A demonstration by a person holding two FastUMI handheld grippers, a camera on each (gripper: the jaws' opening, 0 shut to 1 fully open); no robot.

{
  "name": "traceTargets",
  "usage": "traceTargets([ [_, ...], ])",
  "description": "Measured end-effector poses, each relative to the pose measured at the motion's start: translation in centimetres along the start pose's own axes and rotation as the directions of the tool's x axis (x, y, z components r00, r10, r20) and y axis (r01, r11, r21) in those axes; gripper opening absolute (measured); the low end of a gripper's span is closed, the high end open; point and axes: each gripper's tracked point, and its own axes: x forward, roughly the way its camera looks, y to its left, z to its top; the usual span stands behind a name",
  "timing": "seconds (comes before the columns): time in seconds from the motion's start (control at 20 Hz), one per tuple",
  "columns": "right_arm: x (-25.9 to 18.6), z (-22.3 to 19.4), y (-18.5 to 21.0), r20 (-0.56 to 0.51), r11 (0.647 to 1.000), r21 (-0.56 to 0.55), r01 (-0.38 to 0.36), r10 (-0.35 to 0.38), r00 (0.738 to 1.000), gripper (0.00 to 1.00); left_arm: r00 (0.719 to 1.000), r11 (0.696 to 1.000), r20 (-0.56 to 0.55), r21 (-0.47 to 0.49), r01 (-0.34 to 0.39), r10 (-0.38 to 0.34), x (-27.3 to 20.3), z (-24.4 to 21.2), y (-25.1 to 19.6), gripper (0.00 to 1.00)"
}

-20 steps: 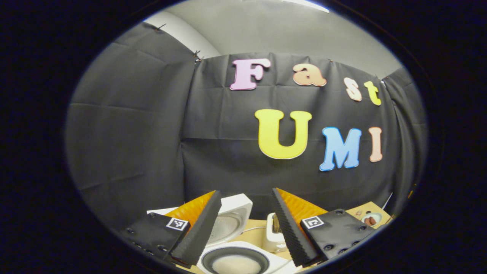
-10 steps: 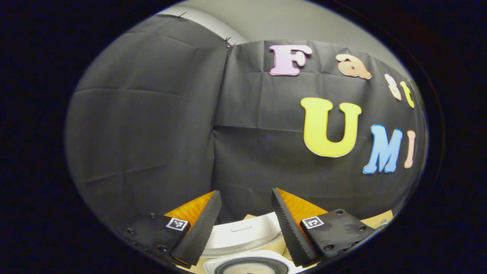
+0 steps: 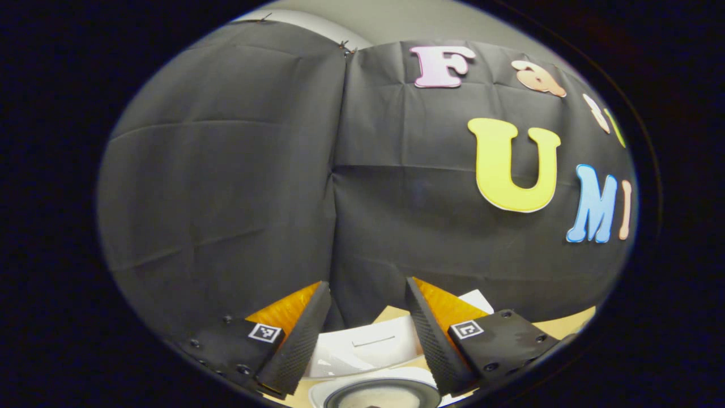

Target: Close the left gripper, press the button to open the rice cooker; take a wooden spoon from the chopstick holder with the right hand, scoop a spoonful of rice and pour it into the rice cooker, then put the wooden spoon back into the chopstick holder.

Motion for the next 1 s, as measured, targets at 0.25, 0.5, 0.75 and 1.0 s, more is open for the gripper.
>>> traceTargets([
  [0.25, -0.8, 0.7, -0.6, 0.024, 1.0, 0.022, -0.007, 0.006, 1.0, 0.98, 0.999, 1.0, 0.034, 0.008, -0.005, 0.005, -1.9, -0.5, -0.7, 0.94],
  [0.5, -1.7, 0.3, -1.6, 0.02, 0.999, 0.042, -0.016, 0.015, 1.0, 0.98, 0.997, 1.0, 0.072, 0.021, -0.012, 0.011, -4.6, -1.6, -1.5, 0.91],
  [0.75, -2.7, 1.0, -2.8, 0.039, 0.999, 0.039, -0.014, 0.013, 0.999, 0.98, 0.994, 1.0, 0.111, 0.028, -0.011, 0.008, -7.9, -3.7, -2.7, 0.94],
  [1.0, -3.7, 0.9, -3.7, 0.042, 0.999, 0.053, -0.009, 0.007, 0.999, 0.98, 0.992, 1.0, 0.13, -0.02, 0.008, -0.006, -10.1, -6.3, -3.9, 0.89],
])
